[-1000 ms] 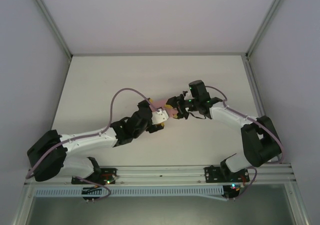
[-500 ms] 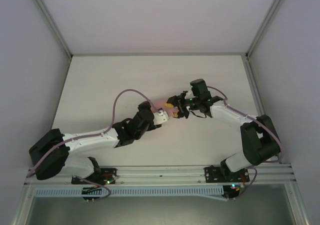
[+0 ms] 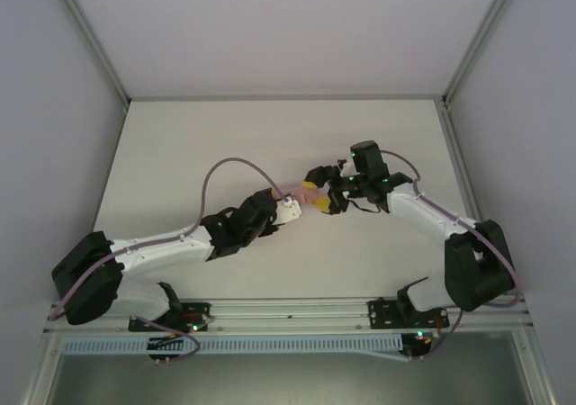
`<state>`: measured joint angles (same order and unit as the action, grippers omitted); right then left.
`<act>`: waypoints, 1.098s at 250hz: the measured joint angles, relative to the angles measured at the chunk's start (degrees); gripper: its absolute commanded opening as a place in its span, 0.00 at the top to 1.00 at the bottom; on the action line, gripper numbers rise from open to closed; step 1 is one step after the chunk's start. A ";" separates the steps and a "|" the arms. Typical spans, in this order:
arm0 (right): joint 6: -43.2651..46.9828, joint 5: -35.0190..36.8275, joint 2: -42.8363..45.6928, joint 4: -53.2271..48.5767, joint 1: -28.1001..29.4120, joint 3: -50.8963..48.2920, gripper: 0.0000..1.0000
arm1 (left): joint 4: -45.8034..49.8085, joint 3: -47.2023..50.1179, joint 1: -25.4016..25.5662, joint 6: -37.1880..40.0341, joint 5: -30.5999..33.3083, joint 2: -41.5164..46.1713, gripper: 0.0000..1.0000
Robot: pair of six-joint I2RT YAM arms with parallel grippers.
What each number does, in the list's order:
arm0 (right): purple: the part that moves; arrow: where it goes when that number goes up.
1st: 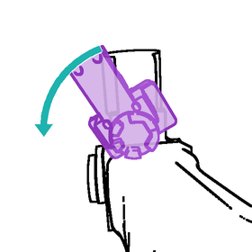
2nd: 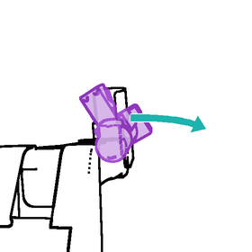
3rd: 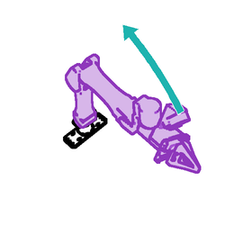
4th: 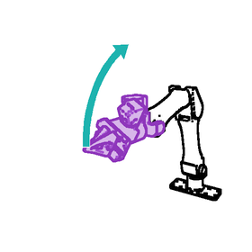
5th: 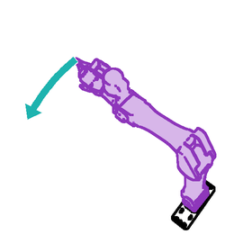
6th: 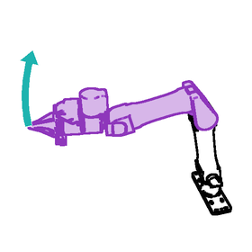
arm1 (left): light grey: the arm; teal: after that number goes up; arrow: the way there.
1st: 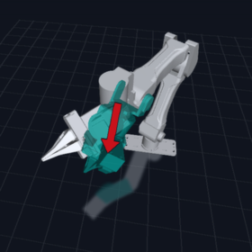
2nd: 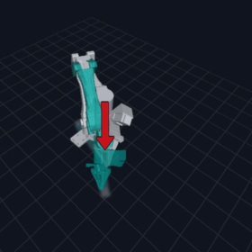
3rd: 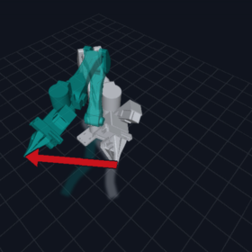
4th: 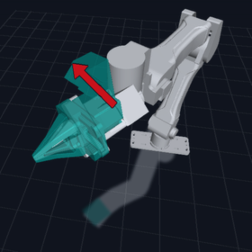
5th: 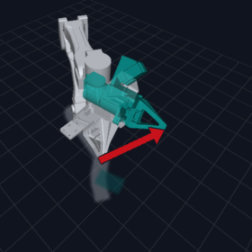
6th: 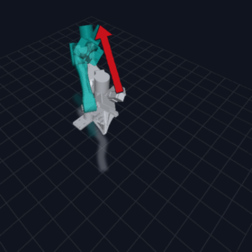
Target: Assemble paper box
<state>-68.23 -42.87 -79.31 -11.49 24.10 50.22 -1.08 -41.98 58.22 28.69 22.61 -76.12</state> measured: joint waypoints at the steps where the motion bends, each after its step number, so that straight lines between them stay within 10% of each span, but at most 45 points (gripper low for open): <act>1: 0.17 0.20 0.13 -0.13 -0.11 0.00 0.30 | 0.11 -0.07 -0.07 -0.04 -0.17 0.00 0.54; 85: 28.37 16.94 12.90 -10.58 -3.48 1.05 0.29 | 21.11 -13.22 -4.90 1.31 -14.21 -4.04 0.52; 275: 62.07 15.69 14.49 -5.27 -1.79 -4.44 0.36 | 39.95 -30.64 -9.01 8.02 -23.85 -22.95 0.44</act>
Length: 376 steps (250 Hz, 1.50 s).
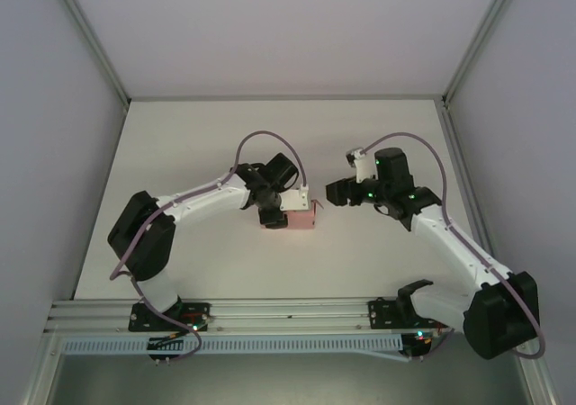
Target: Assemble paper box
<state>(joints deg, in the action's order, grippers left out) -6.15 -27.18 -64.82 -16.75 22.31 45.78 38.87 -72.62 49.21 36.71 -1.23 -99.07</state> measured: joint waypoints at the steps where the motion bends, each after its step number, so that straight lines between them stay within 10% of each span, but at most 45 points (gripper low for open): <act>1: 0.13 0.00 -0.07 -0.04 0.04 0.00 0.36 | -0.02 0.00 0.00 0.00 0.00 0.00 0.44; 88: 14.82 5.70 -6.80 -3.10 10.40 0.00 0.47 | -0.02 0.00 -0.37 0.66 -1.46 0.20 0.43; 207: 11.32 10.08 -7.96 -2.60 10.49 1.84 1.00 | -0.04 0.02 -0.37 0.76 -1.81 0.92 0.47; 376: -21.62 -9.03 -13.07 -12.52 2.71 10.45 1.00 | -1.01 -0.81 -0.15 0.07 -1.38 0.39 0.54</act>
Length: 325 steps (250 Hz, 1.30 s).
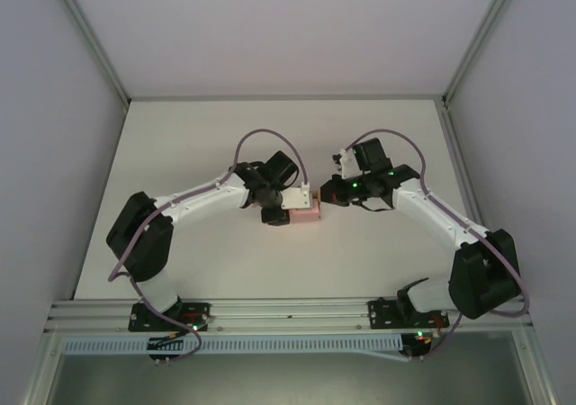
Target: Assemble paper box
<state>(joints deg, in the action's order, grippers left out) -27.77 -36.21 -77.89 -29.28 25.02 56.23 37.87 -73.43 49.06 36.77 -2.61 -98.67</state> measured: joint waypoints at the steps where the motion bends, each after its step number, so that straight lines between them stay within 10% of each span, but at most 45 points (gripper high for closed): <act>1: -0.11 -0.09 -0.02 0.00 -0.02 0.00 1.00 | -0.04 -0.02 0.00 -0.07 0.00 0.00 0.54; 70: -5.14 -4.61 -4.26 0.13 -1.03 0.50 1.00 | 1.64 -0.13 -0.11 -0.15 1.31 -0.39 0.54; 196: 11.56 10.16 -0.35 1.53 2.34 -2.49 1.00 | -0.55 -0.13 -0.11 -0.37 0.87 -0.96 0.52; 325: 1.31 18.51 4.76 16.24 7.56 -11.43 1.00 | -0.55 -0.13 -0.87 -2.12 1.46 -0.98 0.52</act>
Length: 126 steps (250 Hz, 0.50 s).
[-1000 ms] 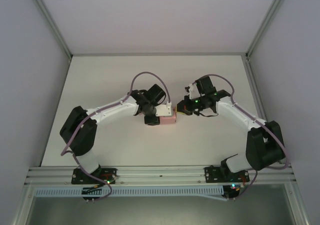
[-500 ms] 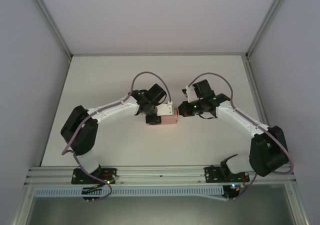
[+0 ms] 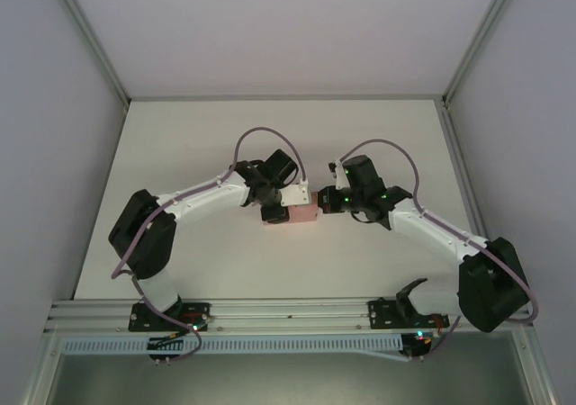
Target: Assemble paper box
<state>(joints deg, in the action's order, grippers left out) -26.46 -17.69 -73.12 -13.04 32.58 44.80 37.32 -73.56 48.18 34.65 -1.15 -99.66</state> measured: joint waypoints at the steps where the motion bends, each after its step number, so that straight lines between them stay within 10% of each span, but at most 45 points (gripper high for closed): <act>1: -0.02 0.02 0.02 0.04 0.02 -0.04 1.00 | 0.00 0.00 0.00 0.00 0.00 0.00 0.52; 126: 3.10 7.69 3.39 4.98 2.51 -4.63 1.00 | -0.94 0.00 -0.20 -0.42 0.00 0.00 0.52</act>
<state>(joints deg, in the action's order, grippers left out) -23.35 -10.00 -69.73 -8.05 35.09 40.16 36.38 -73.56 47.99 34.24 -1.15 -99.66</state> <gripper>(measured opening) 0.050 0.483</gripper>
